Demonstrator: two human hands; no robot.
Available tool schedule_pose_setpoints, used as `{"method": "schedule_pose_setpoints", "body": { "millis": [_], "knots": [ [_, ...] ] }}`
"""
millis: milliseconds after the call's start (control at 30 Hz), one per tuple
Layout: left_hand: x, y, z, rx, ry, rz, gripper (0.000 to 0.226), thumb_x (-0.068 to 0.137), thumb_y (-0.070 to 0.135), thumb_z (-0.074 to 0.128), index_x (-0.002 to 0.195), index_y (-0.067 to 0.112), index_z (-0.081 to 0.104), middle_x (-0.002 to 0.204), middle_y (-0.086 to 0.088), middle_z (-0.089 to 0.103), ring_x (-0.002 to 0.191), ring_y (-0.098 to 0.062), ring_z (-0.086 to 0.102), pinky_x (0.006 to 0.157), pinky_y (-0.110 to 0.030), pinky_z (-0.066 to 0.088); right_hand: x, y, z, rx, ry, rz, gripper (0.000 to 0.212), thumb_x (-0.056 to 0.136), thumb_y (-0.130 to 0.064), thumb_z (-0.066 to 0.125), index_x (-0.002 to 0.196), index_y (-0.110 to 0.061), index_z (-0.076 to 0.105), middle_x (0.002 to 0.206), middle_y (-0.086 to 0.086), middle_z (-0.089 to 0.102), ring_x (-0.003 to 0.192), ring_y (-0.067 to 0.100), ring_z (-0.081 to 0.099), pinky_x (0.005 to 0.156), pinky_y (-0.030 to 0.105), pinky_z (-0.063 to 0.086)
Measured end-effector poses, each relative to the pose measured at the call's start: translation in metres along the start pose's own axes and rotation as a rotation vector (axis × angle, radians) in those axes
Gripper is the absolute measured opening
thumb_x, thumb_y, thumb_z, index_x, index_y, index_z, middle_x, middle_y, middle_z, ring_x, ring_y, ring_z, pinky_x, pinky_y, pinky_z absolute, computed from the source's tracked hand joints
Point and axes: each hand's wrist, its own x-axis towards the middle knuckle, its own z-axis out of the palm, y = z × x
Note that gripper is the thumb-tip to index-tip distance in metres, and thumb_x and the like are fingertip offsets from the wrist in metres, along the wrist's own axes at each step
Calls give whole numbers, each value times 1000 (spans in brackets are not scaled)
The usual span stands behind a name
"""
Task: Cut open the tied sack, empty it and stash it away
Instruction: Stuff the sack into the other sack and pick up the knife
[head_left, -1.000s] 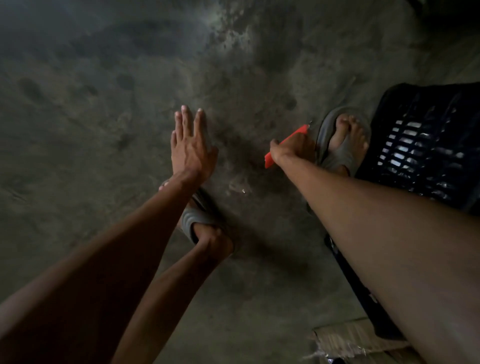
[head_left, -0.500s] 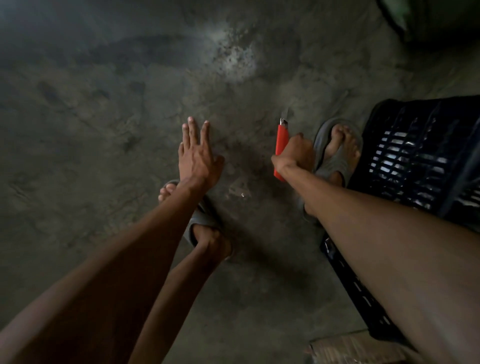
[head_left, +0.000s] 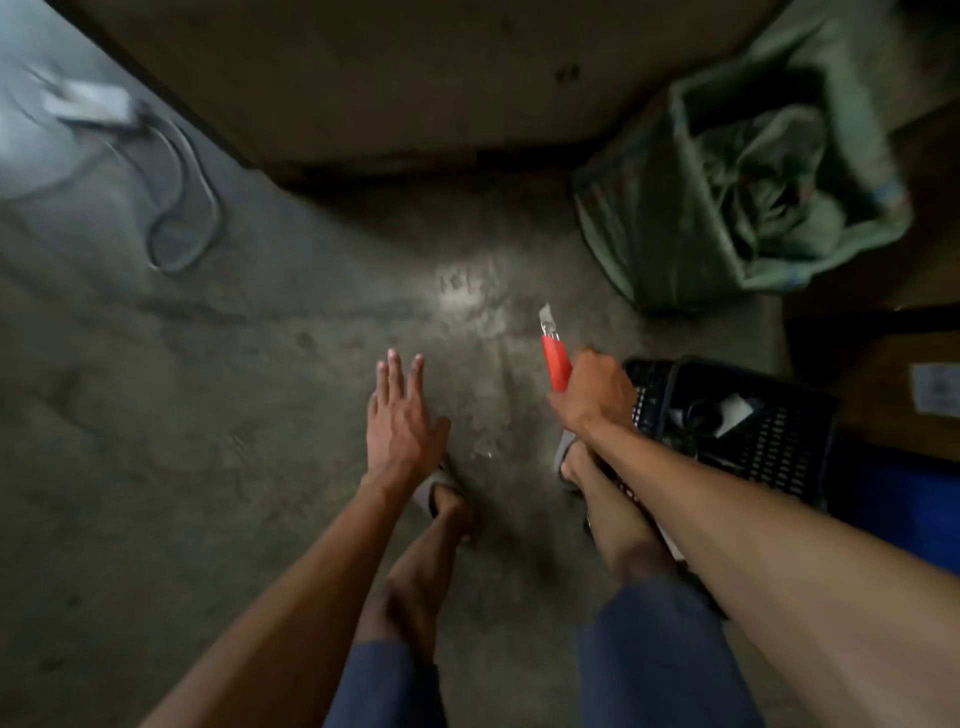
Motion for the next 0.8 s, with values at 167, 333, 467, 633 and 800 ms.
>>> {"method": "schedule_pose_setpoints", "body": {
  "millis": [167, 333, 467, 633, 800],
  "knots": [
    [-77, 28, -144, -48, 115, 71, 89, 92, 35, 65, 164, 14, 16, 172, -16, 5, 159, -33, 5, 128, -41, 19, -93, -54, -137, 33, 106, -111, 35, 77, -26, 73, 106, -12, 62, 104, 14, 71, 98, 34, 70, 77, 38, 55],
    [-119, 39, -262, -55, 277, 161, 87, 92, 32, 64, 164, 16, 17, 172, -13, 8, 159, -31, 7, 125, -41, 23, -165, -123, -226, 114, 229, -201, 40, 74, -28, 76, 108, -14, 62, 107, 9, 69, 100, 30, 69, 76, 36, 54],
    [-126, 44, -335, -93, 417, 147, 85, 91, 27, 64, 162, 17, 21, 172, -12, 11, 159, -29, 10, 125, -39, 22, -193, -171, -277, 146, 306, -291, 44, 72, -32, 77, 108, -13, 62, 107, 10, 69, 99, 31, 69, 76, 37, 55],
    [-114, 59, -410, -110, 527, 157, 83, 93, 27, 63, 162, 15, 20, 171, -13, 11, 159, -30, 10, 125, -39, 21, -197, -217, -339, 146, 395, -390, 42, 75, -32, 76, 110, -13, 62, 109, 9, 69, 100, 30, 69, 75, 36, 55],
    [-68, 82, -461, -97, 591, 173, 84, 93, 28, 64, 163, 17, 19, 172, -12, 9, 159, -29, 8, 127, -40, 20, -158, -248, -385, 159, 437, -434, 46, 77, -34, 78, 114, -12, 61, 111, 9, 68, 98, 28, 69, 68, 31, 49]
  ]
}}
